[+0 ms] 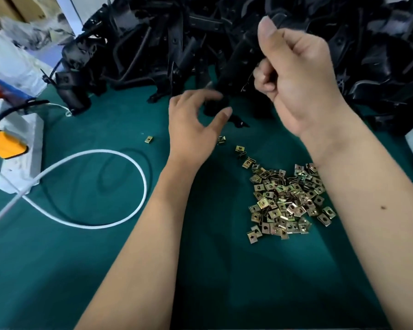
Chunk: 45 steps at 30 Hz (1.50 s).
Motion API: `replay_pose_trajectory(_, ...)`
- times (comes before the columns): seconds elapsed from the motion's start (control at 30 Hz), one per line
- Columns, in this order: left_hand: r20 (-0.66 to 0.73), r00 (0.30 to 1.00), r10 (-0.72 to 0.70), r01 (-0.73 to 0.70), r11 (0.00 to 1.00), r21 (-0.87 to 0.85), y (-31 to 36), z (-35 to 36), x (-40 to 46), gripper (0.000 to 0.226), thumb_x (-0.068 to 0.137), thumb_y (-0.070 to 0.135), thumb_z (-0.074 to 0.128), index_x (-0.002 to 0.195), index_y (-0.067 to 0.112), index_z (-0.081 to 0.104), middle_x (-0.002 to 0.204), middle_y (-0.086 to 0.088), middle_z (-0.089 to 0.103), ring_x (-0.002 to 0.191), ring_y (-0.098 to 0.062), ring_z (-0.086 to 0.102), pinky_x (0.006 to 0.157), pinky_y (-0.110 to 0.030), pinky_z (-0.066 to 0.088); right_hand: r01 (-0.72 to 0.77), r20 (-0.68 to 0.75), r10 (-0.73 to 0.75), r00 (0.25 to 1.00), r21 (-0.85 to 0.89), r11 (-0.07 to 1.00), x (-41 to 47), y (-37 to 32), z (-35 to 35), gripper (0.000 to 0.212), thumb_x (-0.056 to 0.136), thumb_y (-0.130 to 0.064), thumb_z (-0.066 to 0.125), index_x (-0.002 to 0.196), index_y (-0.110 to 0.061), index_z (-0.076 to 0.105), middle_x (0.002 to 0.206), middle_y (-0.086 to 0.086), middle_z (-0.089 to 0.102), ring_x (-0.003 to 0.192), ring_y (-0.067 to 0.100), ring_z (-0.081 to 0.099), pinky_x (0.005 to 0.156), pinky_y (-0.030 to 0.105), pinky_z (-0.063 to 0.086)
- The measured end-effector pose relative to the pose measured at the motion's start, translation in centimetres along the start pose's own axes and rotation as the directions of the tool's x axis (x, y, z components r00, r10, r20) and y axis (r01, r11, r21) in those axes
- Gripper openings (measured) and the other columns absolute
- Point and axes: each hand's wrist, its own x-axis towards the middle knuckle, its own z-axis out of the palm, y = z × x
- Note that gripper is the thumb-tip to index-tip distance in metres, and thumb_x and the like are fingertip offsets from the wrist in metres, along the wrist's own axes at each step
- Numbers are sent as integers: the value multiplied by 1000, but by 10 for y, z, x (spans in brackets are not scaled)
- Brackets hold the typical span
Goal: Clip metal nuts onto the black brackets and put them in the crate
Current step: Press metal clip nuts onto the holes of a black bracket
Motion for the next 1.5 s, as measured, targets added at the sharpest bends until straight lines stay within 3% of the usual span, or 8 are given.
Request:
replay_pose_trajectory(0.13, -22, 1000, -2, 2, 1000, -10, -2, -5, 1, 77, 81, 39, 84, 146, 24, 44, 136, 4, 56, 128, -15, 48, 112, -28, 36, -12, 141, 16, 990, -25, 1000, -6, 0, -8, 51, 107, -27, 55, 57, -24, 46, 55, 2, 42, 59, 22, 36, 55, 31, 26)
replay_pose_trajectory(0.23, 135, 987, -91, 99, 994, -55, -10, -8, 4, 26, 86, 34, 81, 105, 24, 67, 87, 18, 67, 80, 8, 60, 75, -13, 48, -13, 128, 16, 992, -22, 1000, -10, 7, -10, 27, 107, -28, 55, 84, -15, 55, 62, 3, 56, 63, 21, 48, 55, 27, 35)
replay_pose_trajectory(0.33, 64, 982, -179, 175, 983, 56, -19, -7, 2, 26, 91, 36, 75, 74, 28, 57, 61, 14, 53, 55, 1, 49, 52, -14, 35, -65, 92, 89, 992, -240, 969, -18, 25, -17, 20, 105, -33, 58, 121, -20, 54, 71, 10, 66, 67, 16, 60, 60, 26, 44)
replay_pose_trajectory(0.6, 38, 819, -573, 504, 685, -527, -16, -3, 10, 15, 101, 23, 62, 99, 8, 65, 88, -2, 62, 83, -17, 59, 81, -42, 54, 95, 303, 278, 912, -813, 574, -43, 61, -42, 18, 82, -35, 85, 97, -31, 75, 77, -9, 68, 65, 5, 58, 63, 23, 46)
replay_pose_trajectory(0.8, 423, 789, -447, 576, 298, -761, -2, -1, 6, 15, 96, -3, 61, 107, 6, 62, 99, -9, 74, 89, -22, 75, 80, -32, 59, 52, 211, 164, 964, -751, 658, -44, 72, -42, 7, 92, -18, 75, 88, -23, 72, 84, -10, 72, 77, 4, 64, 69, 22, 47)
replay_pose_trajectory(0.93, 571, 757, -319, 635, 152, -757, 5, 3, 0, 28, 82, 2, 68, 110, 2, 66, 100, -10, 77, 93, -19, 76, 78, -27, 60, -115, 66, 141, 988, -305, 945, -47, 72, -34, 5, 98, -3, 65, 97, -8, 68, 81, 7, 76, 68, 17, 65, 59, 25, 52)
replay_pose_trajectory(1.1, 611, 734, -296, 664, 125, -737, 4, 7, -3, 26, 81, 12, 70, 106, 6, 69, 97, -6, 78, 91, -13, 74, 81, -24, 60, -117, -4, 117, 993, -26, 993, -47, 69, -32, 12, 97, -2, 67, 99, -10, 75, 81, 7, 76, 70, 14, 65, 63, 23, 53)
replay_pose_trajectory(1.5, 665, 701, -256, 711, 178, -681, 3, 4, -7, 14, 84, 15, 75, 97, 15, 74, 94, -2, 75, 84, -12, 68, 75, -23, 59, -99, -74, 94, 993, -61, 993, -49, 68, -27, 9, 97, -9, 69, 92, -10, 76, 74, 6, 73, 63, 17, 63, 52, 25, 50)
